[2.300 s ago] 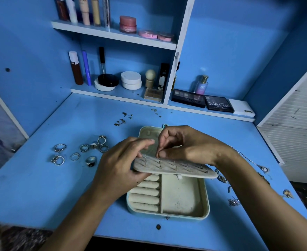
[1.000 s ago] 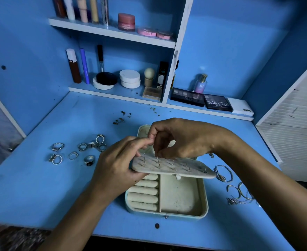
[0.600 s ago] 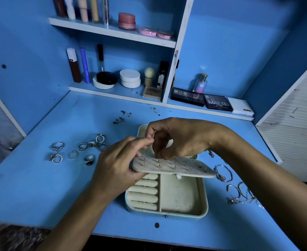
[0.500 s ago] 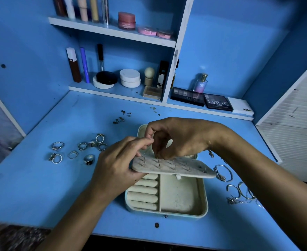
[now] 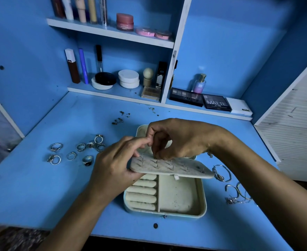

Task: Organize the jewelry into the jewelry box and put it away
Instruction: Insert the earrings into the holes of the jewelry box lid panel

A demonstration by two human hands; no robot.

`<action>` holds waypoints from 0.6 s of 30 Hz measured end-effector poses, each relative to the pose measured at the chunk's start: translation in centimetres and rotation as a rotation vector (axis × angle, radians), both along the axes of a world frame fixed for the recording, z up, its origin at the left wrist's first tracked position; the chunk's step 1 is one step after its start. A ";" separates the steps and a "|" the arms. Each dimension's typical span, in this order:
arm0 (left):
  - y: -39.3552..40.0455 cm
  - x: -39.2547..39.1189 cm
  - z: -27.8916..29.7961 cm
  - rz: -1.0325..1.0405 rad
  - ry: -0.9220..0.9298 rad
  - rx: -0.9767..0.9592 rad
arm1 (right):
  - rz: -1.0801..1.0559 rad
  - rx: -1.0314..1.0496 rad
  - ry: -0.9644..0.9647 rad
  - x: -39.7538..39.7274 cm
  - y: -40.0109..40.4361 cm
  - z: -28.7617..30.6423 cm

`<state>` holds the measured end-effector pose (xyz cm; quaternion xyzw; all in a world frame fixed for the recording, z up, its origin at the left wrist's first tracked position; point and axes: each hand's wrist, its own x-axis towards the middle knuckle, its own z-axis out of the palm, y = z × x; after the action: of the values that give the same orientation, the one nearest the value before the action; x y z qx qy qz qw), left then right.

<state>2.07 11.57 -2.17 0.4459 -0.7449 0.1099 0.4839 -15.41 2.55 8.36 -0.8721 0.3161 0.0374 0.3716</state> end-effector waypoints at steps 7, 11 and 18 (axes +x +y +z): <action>-0.1 -0.1 0.3 0.039 0.021 -0.008 | -0.197 0.221 -0.211 -1.9 -0.3 -0.8; -0.4 0.0 0.4 0.029 0.067 0.077 | -0.382 0.339 -0.438 -3.8 -1.0 -1.7; -1.1 -0.1 1.0 0.043 0.165 0.146 | -0.661 0.360 -0.832 -6.2 -1.8 -4.1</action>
<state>1.94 10.48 -1.16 0.5033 -0.6987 0.0284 0.5075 -21.60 0.79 4.21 -0.5908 0.3878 -0.3751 0.5998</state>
